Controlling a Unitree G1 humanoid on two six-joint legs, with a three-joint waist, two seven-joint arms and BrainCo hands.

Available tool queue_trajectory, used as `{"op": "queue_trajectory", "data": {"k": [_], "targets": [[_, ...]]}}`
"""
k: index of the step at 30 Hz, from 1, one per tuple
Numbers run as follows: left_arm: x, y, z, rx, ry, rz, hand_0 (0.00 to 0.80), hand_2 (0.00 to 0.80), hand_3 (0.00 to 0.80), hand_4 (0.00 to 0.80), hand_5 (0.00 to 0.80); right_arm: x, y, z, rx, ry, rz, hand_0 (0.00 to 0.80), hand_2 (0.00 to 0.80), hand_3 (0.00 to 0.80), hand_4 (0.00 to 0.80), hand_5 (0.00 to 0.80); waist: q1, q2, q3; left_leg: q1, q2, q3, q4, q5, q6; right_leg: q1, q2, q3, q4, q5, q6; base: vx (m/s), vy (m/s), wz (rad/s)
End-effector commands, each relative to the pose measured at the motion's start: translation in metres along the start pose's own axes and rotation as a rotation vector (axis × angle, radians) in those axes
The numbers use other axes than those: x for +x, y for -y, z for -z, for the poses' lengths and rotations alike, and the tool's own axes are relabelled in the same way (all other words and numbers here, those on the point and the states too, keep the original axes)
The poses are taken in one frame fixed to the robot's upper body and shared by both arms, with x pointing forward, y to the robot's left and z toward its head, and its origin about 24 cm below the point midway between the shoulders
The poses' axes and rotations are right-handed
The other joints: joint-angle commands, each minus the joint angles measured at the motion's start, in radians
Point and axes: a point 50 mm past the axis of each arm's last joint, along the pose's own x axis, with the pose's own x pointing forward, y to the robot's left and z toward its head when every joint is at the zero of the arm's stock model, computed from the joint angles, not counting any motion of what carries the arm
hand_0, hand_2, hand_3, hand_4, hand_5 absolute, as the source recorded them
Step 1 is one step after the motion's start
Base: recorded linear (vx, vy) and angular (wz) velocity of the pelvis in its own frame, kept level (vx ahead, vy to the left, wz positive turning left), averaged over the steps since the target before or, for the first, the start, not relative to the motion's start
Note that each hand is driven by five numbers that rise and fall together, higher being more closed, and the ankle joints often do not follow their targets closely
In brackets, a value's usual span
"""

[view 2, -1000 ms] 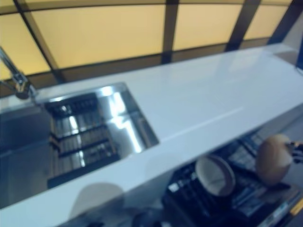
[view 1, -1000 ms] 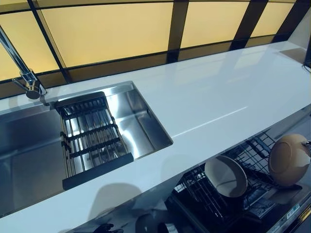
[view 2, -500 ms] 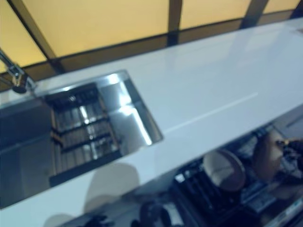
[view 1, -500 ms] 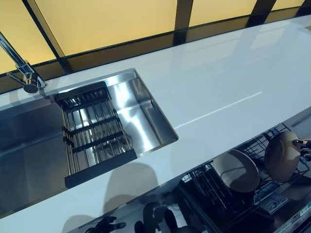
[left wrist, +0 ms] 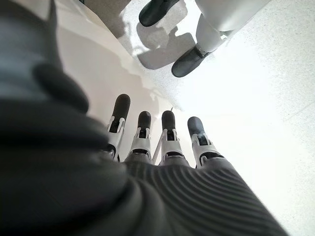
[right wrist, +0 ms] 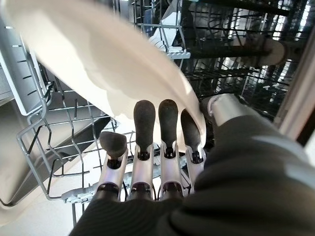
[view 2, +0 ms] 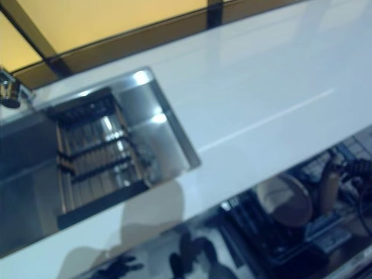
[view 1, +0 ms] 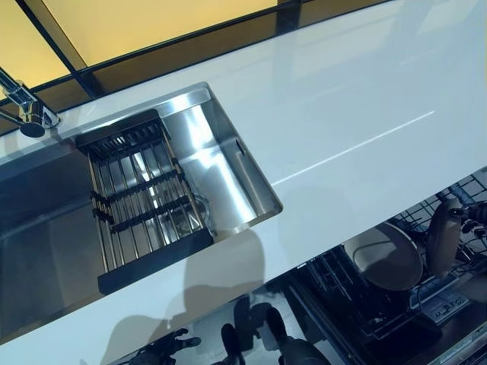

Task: Take plates into dishwasher

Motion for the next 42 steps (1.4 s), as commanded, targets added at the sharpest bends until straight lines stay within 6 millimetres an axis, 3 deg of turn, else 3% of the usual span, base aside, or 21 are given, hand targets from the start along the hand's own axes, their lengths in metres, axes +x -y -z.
{"op": "queue_trajectory", "data": {"k": [1, 8, 15, 21, 36, 42], "targets": [[0.004, -0.023, -0.036, -0.002, 0.114, -0.071, 0.000, 0.000, 0.000, 0.000, 0.000, -0.006, 0.014, -0.027, -0.133, 0.062, 0.082, 0.800, 0.800, 0.800, 0.800, 0.800, 0.004, -0.022, -0.040, 0.021, -0.007, -0.030, -0.001, -0.063, -0.003, -0.040, 0.004, -0.029, 0.081, -0.050, 0.022, -0.064, -0.017, -0.01], [0.006, -0.021, -0.043, -0.001, 0.131, -0.062, 0.000, 0.000, 0.000, 0.000, 0.000, -0.011, 0.029, -0.027, -0.259, 0.014, 0.143, 0.800, 0.800, 0.800, 0.800, 0.800, -0.007, -0.003, -0.024, 0.018, -0.005, -0.020, -0.001, -0.058, -0.008, -0.051, 0.004, -0.031, 0.096, -0.057, 0.020, -0.053, -0.002, -0.01], [0.007, -0.019, -0.046, 0.000, 0.135, -0.061, 0.000, 0.000, 0.000, 0.000, 0.000, -0.011, 0.028, -0.019, -0.459, -0.056, 0.152, 0.800, 0.800, 0.800, 0.800, 0.800, -0.016, -0.002, -0.022, 0.021, -0.001, -0.011, -0.001, -0.058, -0.011, -0.047, 0.004, -0.027, 0.088, -0.054, 0.022, -0.006, 0.000, 0.00], [0.007, -0.019, -0.048, 0.005, 0.138, -0.063, 0.000, 0.000, 0.000, 0.000, 0.000, -0.009, 0.018, -0.016, -0.577, -0.044, 0.123, 0.800, 0.800, 0.800, 0.800, 0.800, -0.019, -0.006, -0.019, 0.021, 0.003, -0.004, -0.001, -0.059, -0.011, -0.045, 0.003, -0.029, 0.082, -0.049, 0.026, 0.000, 0.000, 0.00], [0.006, -0.022, -0.042, -0.002, 0.114, -0.074, 0.000, 0.000, 0.000, 0.000, 0.000, -0.015, -0.039, -0.056, -0.767, 0.240, 0.001, 0.800, 0.800, 0.800, 0.800, 0.800, -0.025, -0.044, -0.045, 0.030, 0.009, -0.002, -0.001, -0.065, -0.004, -0.028, 0.012, -0.022, 0.072, -0.047, 0.030, 0.000, 0.000, 0.00], [0.005, -0.022, -0.038, -0.012, 0.099, -0.073, 0.000, 0.000, 0.000, 0.000, 0.000, -0.017, -0.050, -0.065, -0.833, 0.274, -0.040, 0.800, 0.800, 0.800, 0.800, 0.800, -0.019, -0.056, -0.063, 0.037, 0.010, -0.003, -0.001, -0.070, -0.002, -0.018, 0.013, -0.023, 0.069, -0.048, 0.032, 0.015, 0.007, 0.00]]}}
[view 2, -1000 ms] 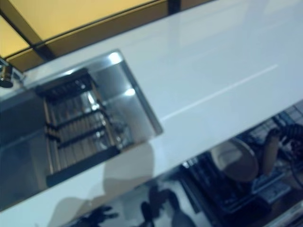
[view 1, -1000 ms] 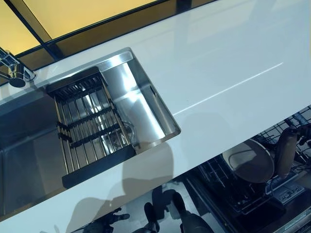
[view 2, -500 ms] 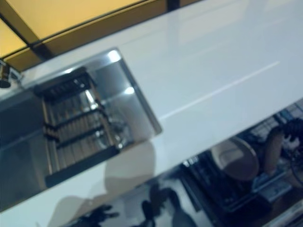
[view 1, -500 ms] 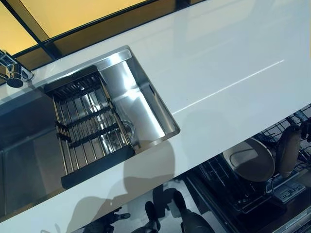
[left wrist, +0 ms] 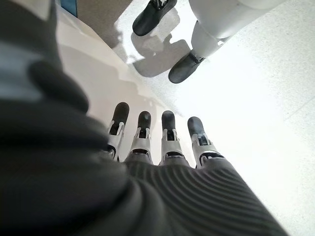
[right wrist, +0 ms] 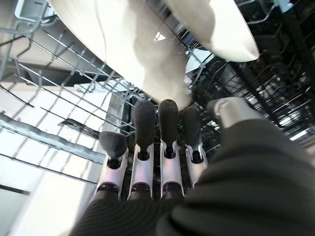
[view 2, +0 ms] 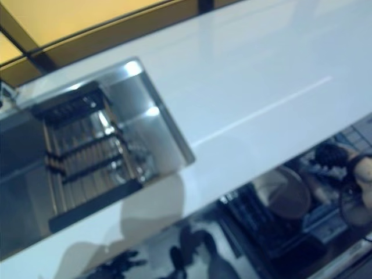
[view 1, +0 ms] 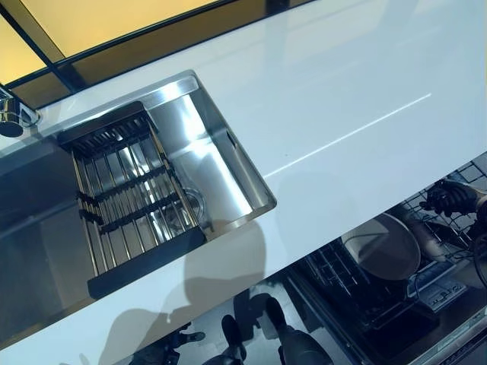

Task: Take plates into dishwasher

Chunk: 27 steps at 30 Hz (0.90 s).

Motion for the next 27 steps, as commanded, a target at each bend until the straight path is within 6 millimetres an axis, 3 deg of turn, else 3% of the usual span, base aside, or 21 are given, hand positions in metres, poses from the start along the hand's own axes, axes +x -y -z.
{"op": "queue_trajectory", "data": {"k": [1, 10, 16, 17, 18, 24, 27], "targets": [[0.002, -0.025, -0.023, -0.025, 0.071, -0.090, 0.000, 0.000, 0.000, 0.000, 0.000, 0.002, -0.009, -0.012, -0.081, 0.040, -0.044, 0.800, 0.800, 0.800, 0.800, 0.800, 0.011, -0.053, -0.119, 0.023, 0.009, -0.012, 0.000, -0.072, -0.001, -0.031, 0.012, -0.027, 0.068, -0.054, 0.033, 0.000, 0.000, 0.00], [0.000, -0.027, -0.014, -0.026, 0.046, -0.094, 0.000, 0.000, 0.000, 0.000, 0.000, 0.000, -0.011, -0.012, -0.162, 0.005, -0.087, 0.800, 0.800, 0.800, 0.800, 0.800, 0.020, -0.081, -0.146, 0.033, 0.012, -0.018, 0.000, -0.075, 0.001, -0.016, 0.015, -0.031, 0.066, -0.054, 0.033, 0.018, -0.001, 0.00], [-0.002, -0.026, -0.008, -0.025, 0.034, -0.088, 0.000, 0.000, 0.000, 0.000, 0.000, -0.001, -0.008, -0.002, -0.101, -0.031, -0.063, 0.800, 0.800, 0.800, 0.800, 0.800, 0.024, -0.087, -0.152, 0.040, 0.014, -0.021, 0.000, -0.076, 0.001, -0.006, 0.017, -0.028, 0.063, -0.053, 0.033, 0.005, 0.000, 0.00], [-0.002, -0.025, -0.007, -0.026, 0.032, -0.088, 0.000, 0.000, 0.000, 0.000, 0.000, -0.001, -0.008, -0.001, -0.082, -0.034, -0.053, 0.765, 0.765, 0.765, 0.765, 0.765, 0.025, -0.088, -0.153, 0.040, 0.015, -0.021, 0.000, -0.075, 0.001, -0.005, 0.017, -0.028, 0.062, -0.053, 0.033, 0.039, 0.005, 0.01], [-0.002, -0.025, -0.005, -0.031, 0.026, -0.090, 0.000, 0.000, 0.000, 0.000, 0.000, 0.000, -0.007, 0.003, -0.028, -0.046, -0.045, 0.000, 0.000, 0.000, 0.000, 0.000, 0.027, -0.090, -0.156, 0.043, 0.014, -0.024, 0.000, -0.078, 0.002, -0.001, 0.016, -0.026, 0.060, -0.054, 0.033, 0.036, 0.008, 0.02], [-0.006, -0.028, 0.010, -0.119, -0.040, -0.121, 0.000, 0.000, 0.000, 0.000, 0.000, -0.005, -0.009, 0.022, 0.174, -0.089, 0.003, 0.000, 0.000, 0.000, 0.000, 0.000, 0.023, -0.097, -0.172, 0.052, 0.016, -0.026, 0.000, -0.083, 0.002, 0.009, 0.020, -0.020, 0.057, -0.057, 0.032, 0.047, 0.014, 0.01], [-0.009, -0.028, 0.027, -0.137, -0.124, -0.149, 0.000, 0.000, 0.000, 0.000, 0.000, -0.011, -0.014, 0.037, 0.306, -0.113, 0.037, 0.000, 0.000, 0.000, 0.000, 0.000, 0.016, -0.106, -0.191, 0.056, 0.016, -0.030, 0.000, -0.085, 0.003, 0.014, 0.024, -0.016, 0.055, -0.058, 0.030, 0.061, 0.011, -0.01]]}}
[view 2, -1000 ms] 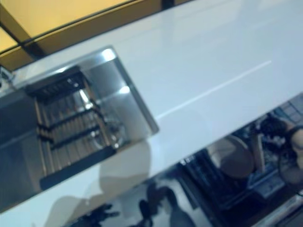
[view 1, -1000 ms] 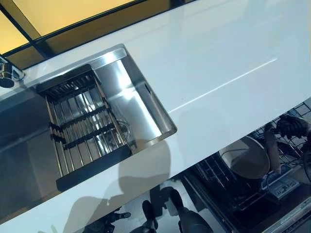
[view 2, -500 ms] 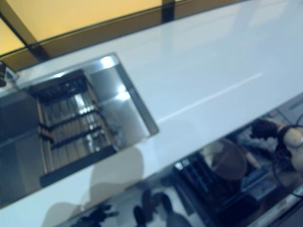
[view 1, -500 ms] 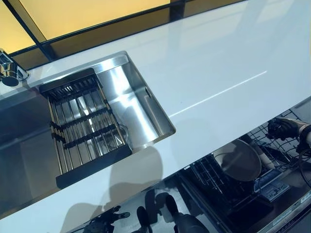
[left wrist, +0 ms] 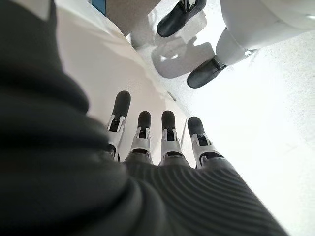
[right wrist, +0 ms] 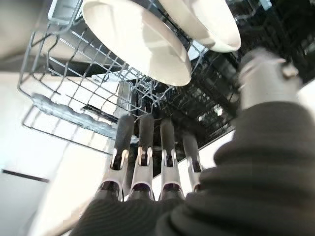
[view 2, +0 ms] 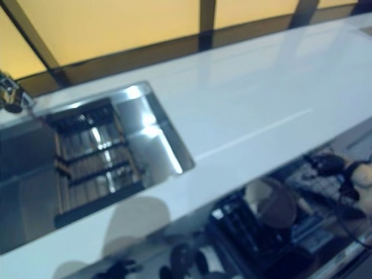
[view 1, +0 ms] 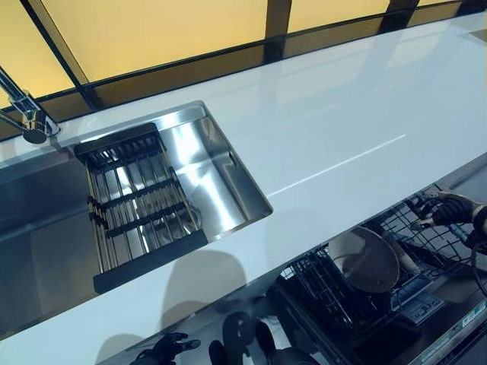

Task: Take plates into dishwasher

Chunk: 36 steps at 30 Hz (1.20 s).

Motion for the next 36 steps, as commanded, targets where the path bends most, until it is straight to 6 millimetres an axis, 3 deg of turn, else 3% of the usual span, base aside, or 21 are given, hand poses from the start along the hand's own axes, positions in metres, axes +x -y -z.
{"op": "queue_trajectory", "data": {"k": [1, 15, 20, 24, 28, 33, 36], "targets": [[-0.002, -0.029, 0.004, -0.029, -0.060, -0.127, 0.000, 0.000, 0.000, 0.000, 0.000, -0.005, 0.005, 0.022, 0.181, -0.034, 0.103, 0.000, 0.000, 0.000, 0.000, 0.000, 0.012, -0.041, -0.071, 0.035, 0.013, -0.025, 0.001, -0.085, 0.004, -0.007, 0.022, -0.011, 0.055, -0.060, 0.031, 0.076, 0.013, -0.01], [-0.013, -0.026, 0.048, -0.061, -0.283, -0.174, 0.000, 0.000, 0.000, 0.000, 0.000, -0.028, -0.011, 0.067, 0.336, -0.118, 0.186, 0.000, 0.000, 0.000, 0.000, 0.000, 0.000, -0.082, -0.143, 0.041, 0.015, -0.027, 0.001, -0.090, 0.006, 0.015, 0.034, 0.015, 0.025, -0.043, 0.037, 0.044, 0.020, -0.01], [-0.015, -0.030, 0.052, -0.051, -0.322, -0.199, 0.000, 0.000, 0.000, 0.000, 0.000, -0.035, -0.016, 0.085, 0.409, -0.190, 0.202, 0.000, 0.000, 0.000, 0.000, 0.000, -0.003, -0.094, -0.168, 0.044, 0.022, -0.017, 0.001, -0.089, 0.007, 0.017, 0.041, 0.021, 0.027, -0.045, 0.035, 0.000, 0.000, 0.00], [-0.014, -0.031, 0.052, -0.051, -0.327, -0.223, 0.000, 0.000, 0.000, 0.000, 0.000, -0.046, -0.030, 0.111, 0.535, -0.255, 0.227, 0.000, 0.000, 0.000, 0.000, 0.000, -0.010, -0.107, -0.192, 0.057, 0.031, -0.002, 0.001, -0.091, 0.008, 0.028, 0.047, 0.027, 0.026, -0.047, 0.032, 0.000, 0.000, 0.00], [-0.015, -0.037, 0.049, -0.066, -0.341, -0.246, 0.000, 0.000, 0.000, 0.000, 0.000, -0.050, -0.047, 0.122, 0.571, -0.264, 0.220, 0.000, 0.000, 0.000, 0.000, 0.000, -0.012, -0.113, -0.205, 0.060, 0.034, -0.010, 0.001, -0.083, 0.003, 0.040, 0.048, 0.021, 0.017, -0.041, 0.031, -0.030, -0.076, -0.02], [-0.025, -0.047, 0.069, -0.101, -0.408, -0.300, 0.000, 0.000, 0.000, 0.000, 0.000, -0.049, -0.052, 0.131, 0.597, -0.324, 0.200, 0.000, 0.000, 0.000, 0.000, 0.000, 0.002, -0.127, -0.217, 0.042, 0.040, 0.005, 0.001, -0.051, -0.016, 0.043, 0.050, -0.015, -0.001, -0.029, 0.025, -0.028, -0.153, -0.01], [-0.026, -0.052, 0.069, -0.113, -0.406, -0.307, 0.000, 0.000, 0.000, 0.000, 0.000, -0.052, -0.055, 0.139, 0.619, -0.380, 0.221, 0.000, 0.000, 0.000, 0.000, 0.000, 0.017, -0.131, -0.207, 0.016, 0.039, -0.036, 0.001, -0.024, -0.027, 0.036, 0.058, -0.012, 0.004, -0.023, 0.017, -0.094, -0.091, 0.04]]}}
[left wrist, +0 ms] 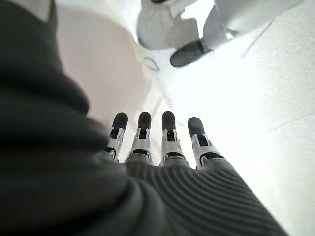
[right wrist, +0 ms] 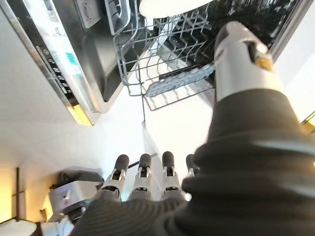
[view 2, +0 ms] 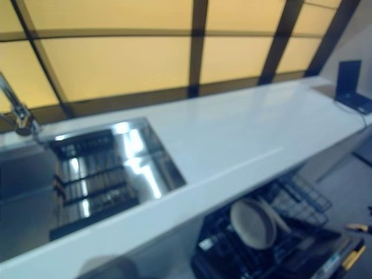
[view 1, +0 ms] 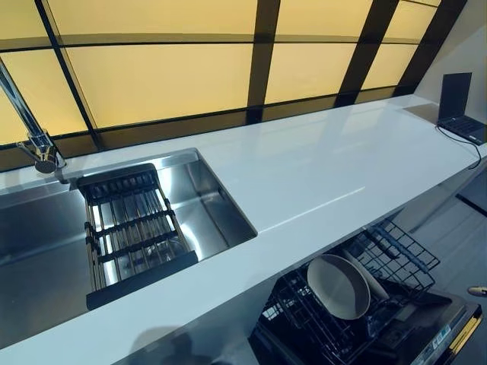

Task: Take plates into dishwasher

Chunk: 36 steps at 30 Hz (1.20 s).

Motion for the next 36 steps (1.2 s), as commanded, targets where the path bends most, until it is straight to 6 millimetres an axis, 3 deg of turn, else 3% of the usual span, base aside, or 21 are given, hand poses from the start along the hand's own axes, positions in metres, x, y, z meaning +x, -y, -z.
{"op": "queue_trajectory", "data": {"k": [1, 3, 4, 5, 6, 7, 9, 10, 12, 15, 19, 22, 25, 28, 30, 31, 32, 34, 36], "targets": [[-0.001, -0.029, -0.012, -0.011, 0.009, -0.077, 0.000, 0.000, 0.000, 0.000, 0.000, 0.001, 0.021, -0.007, 0.077, 0.025, 0.130, 0.000, 0.000, 0.000, 0.000, 0.000, 0.044, -0.044, 0.012, 0.003, 0.023, -0.027, 0.003, -0.010, 0.000, 0.007, 0.035, -0.010, 0.014, -0.009, 0.027, -0.149, -0.015, 0.09], [-0.001, -0.026, -0.026, -0.015, 0.041, -0.056, 0.000, 0.000, 0.000, 0.000, 0.000, 0.004, 0.021, -0.006, 0.077, 0.011, 0.131, 0.000, 0.000, 0.000, 0.000, 0.000, 0.043, -0.051, 0.023, 0.055, 0.045, 0.019, 0.013, -0.018, 0.002, 0.008, 0.030, 0.000, 0.023, -0.015, 0.012, -0.119, 0.024, 0.02], [-0.001, -0.026, -0.026, -0.016, 0.041, -0.056, 0.000, 0.000, 0.000, 0.000, 0.000, 0.004, 0.021, -0.006, 0.077, 0.011, 0.131, 0.000, 0.000, 0.000, 0.000, 0.000, 0.044, -0.051, 0.025, 0.057, 0.045, 0.019, 0.014, -0.019, 0.001, 0.009, 0.030, 0.001, 0.024, -0.016, 0.012, -0.135, 0.049, -0.05], [-0.001, -0.019, -0.031, -0.017, 0.049, -0.040, 0.000, 0.000, 0.000, 0.000, 0.000, 0.004, 0.024, -0.005, 0.060, -0.040, 0.134, 0.000, 0.000, 0.000, 0.000, 0.000, 0.036, -0.062, 0.028, 0.056, 0.062, 0.024, 0.123, -0.041, 0.005, 0.009, 0.024, 0.016, 0.036, -0.009, -0.004, -0.177, 0.087, -0.06], [-0.001, -0.013, -0.037, -0.020, 0.060, -0.024, 0.000, 0.000, 0.000, 0.000, 0.000, 0.003, 0.029, 0.003, 0.061, -0.093, 0.131, 0.000, 0.000, 0.000, 0.000, 0.000, 0.033, -0.069, 0.037, 0.034, 0.077, -0.001, 0.288, -0.042, 0.019, 0.000, 0.028, 0.036, 0.061, -0.008, -0.023, -0.317, 0.174, -0.09], [-0.002, -0.007, -0.045, -0.025, 0.076, -0.008, 0.000, 0.000, 0.000, 0.000, 0.000, 0.001, 0.032, 0.014, 0.057, -0.160, 0.130, 0.000, 0.000, 0.000, 0.000, 0.000, 0.030, -0.071, 0.049, 0.019, 0.079, -0.031, 0.360, -0.066, 0.041, -0.029, 0.035, 0.057, 0.098, -0.007, -0.032, -0.328, 0.185, -0.17], [-0.003, 0.000, -0.059, -0.027, 0.099, 0.003, 0.000, 0.000, 0.000, 0.000, 0.000, 0.001, 0.034, 0.027, 0.060, -0.218, 0.135, 0.000, 0.000, 0.000, 0.000, 0.000, 0.032, -0.069, 0.074, -0.021, 0.061, -0.074, 0.397, -0.107, 0.062, -0.081, 0.044, 0.077, 0.156, -0.009, -0.029, -0.431, 0.215, -0.21], [-0.006, 0.001, -0.072, -0.018, 0.121, -0.002, 0.000, 0.000, 0.000, 0.000, 0.000, 0.002, 0.035, 0.037, 0.091, -0.258, 0.146, 0.000, 0.000, 0.000, 0.000, 0.000, 0.034, -0.071, 0.103, -0.016, 0.045, -0.068, 0.349, -0.177, 0.082, -0.129, 0.036, 0.060, 0.195, -0.009, -0.013, -0.621, 0.285, -0.15], [-0.008, -0.003, -0.088, 0.010, 0.139, -0.036, 0.000, 0.000, 0.000, 0.000, 0.000, 0.004, 0.034, 0.050, 0.139, -0.307, 0.188, 0.000, 0.000, 0.000, 0.000, 0.000, 0.040, -0.068, 0.147, -0.005, 0.031, -0.062, 0.286, -0.211, 0.097, -0.193, 0.024, 0.035, 0.231, -0.007, 0.017, -0.623, 0.272, 0.06], [-0.006, -0.021, -0.073, -0.035, 0.089, -0.104, 0.000, 0.000, 0.000, 0.000, 0.000, 0.009, 0.024, 0.051, 0.153, -0.349, 0.144, 0.000, 0.000, 0.000, 0.000, 0.000, 0.057, -0.070, 0.169, -0.012, 0.001, -0.075, 0.280, -0.233, 0.107, -0.207, 0.013, 0.049, 0.192, 0.032, 0.048, -0.448, 0.178, 0.24], [-0.004, -0.037, -0.051, -0.087, 0.034, -0.139, 0.000, 0.000, 0.000, 0.000, 0.000, 0.010, 0.031, 0.045, 0.170, -0.341, 0.153, 0.000, 0.000, 0.000, 0.000, 0.000, 0.089, -0.069, 0.166, -0.008, -0.019, -0.081, 0.305, -0.255, 0.106, -0.190, 0.003, 0.036, 0.136, 0.055, 0.056, -0.325, 0.133, -0.21], [-0.004, -0.039, -0.051, -0.120, 0.044, -0.152, 0.000, 0.000, 0.000, 0.000, 0.000, 0.015, 0.027, 0.041, 0.164, -0.356, 0.149, 0.000, 0.000, 0.000, 0.000, 0.000, 0.102, -0.066, 0.169, -0.022, -0.025, -0.063, 0.364, -0.285, 0.111, -0.185, -0.009, 0.030, 0.120, 0.068, 0.064, -0.366, 0.196, -0.09], [-0.004, -0.040, -0.050, -0.042, 0.071, -0.138, 0.000, 0.000, 0.000, 0.000, 0.000, 0.017, 0.018, 0.048, 0.152, -0.419, 0.163, 0.000, 0.000, 0.000, 0.000, 0.000, 0.116, -0.063, 0.181, -0.024, -0.041, -0.040, 0.445, -0.335, 0.138, -0.168, -0.018, 0.052, 0.082, 0.092, 0.092, -0.339, 0.254, -0.07], [-0.004, -0.040, -0.051, 0.019, 0.088, -0.132, 0.000, 0.000, 0.000, 0.000, 0.000, 0.011, 0.010, 0.068, 0.132, -0.483, 0.157, 0.000, 0.000, 0.000, 0.000, 0.000, 0.114, -0.065, 0.184, -0.014, -0.057, -0.031, 0.442, -0.333, 0.148, -0.149, -0.020, 0.065, 0.019, 0.119, 0.110, -0.180, 0.195, 0.19], [-0.004, -0.037, -0.052, 0.052, 0.096, -0.127, 0.000, 0.000, 0.000, 0.000, 0.000, 0.006, 0.005, 0.084, 0.128, -0.515, 0.164, 0.000, 0.000, 0.000, 0.000, 0.000, 0.117, -0.069, 0.190, 0.005, -0.071, -0.031, 0.407, -0.310, 0.143, -0.150, -0.023, 0.033, 0.001, 0.121, 0.119, -0.184, 0.173, 0.21], [-0.004, -0.038, -0.050, 0.067, 0.098, -0.135, 0.000, 0.000, 0.000, 0.000, 0.000, 0.002, 0.002, 0.094, 0.131, -0.528, 0.160, 0.000, 0.000, 0.000, 0.000, 0.000, 0.126, -0.067, 0.196, 0.038, -0.077, -0.032, 0.338, -0.271, 0.131, -0.146, -0.028, -0.047, 0.001, 0.134, 0.127, -0.196, 0.119, 0.02], [-0.004, -0.041, -0.049, 0.061, 0.091, -0.142, 0.000, 0.000, 0.000, 0.000, 0.000, 0.000, 0.000, 0.097, 0.135, -0.536, 0.153, 0.000, 0.000, 0.000, 0.000, 0.000, 0.131, -0.064, 0.196, 0.054, -0.077, -0.032, 0.292, -0.250, 0.130, -0.143, -0.032, -0.080, 0.025, 0.139, 0.129, -0.242, 0.122, -0.24], [-0.005, -0.047, -0.048, 0.044, 0.064, -0.146, 0.000, 0.000, 0.000, 0.000, 0.000, -0.002, -0.005, 0.104, 0.145, -0.561, 0.142, 0.000, 0.000, 0.000, 0.000, 0.000, 0.129, -0.047, 0.187, 0.067, -0.070, -0.048, 0.211, -0.206, 0.137, -0.165, -0.037, -0.069, 0.190, 0.139, 0.118, -0.220, 0.066, -0.45], [-0.005, -0.051, -0.046, 0.044, 0.042, -0.143, 0.000, 0.000, 0.000, 0.000, 0.000, -0.003, -0.011, 0.109, 0.172, -0.578, 0.142, 0.000, 0.000, 0.000, 0.000, 0.000, 0.127, -0.033, 0.173, 0.065, -0.064, -0.059, 0.173, -0.175, 0.140, -0.167, -0.043, -0.055, 0.263, 0.119, 0.106, -0.156, 0.014, -0.15]]}}
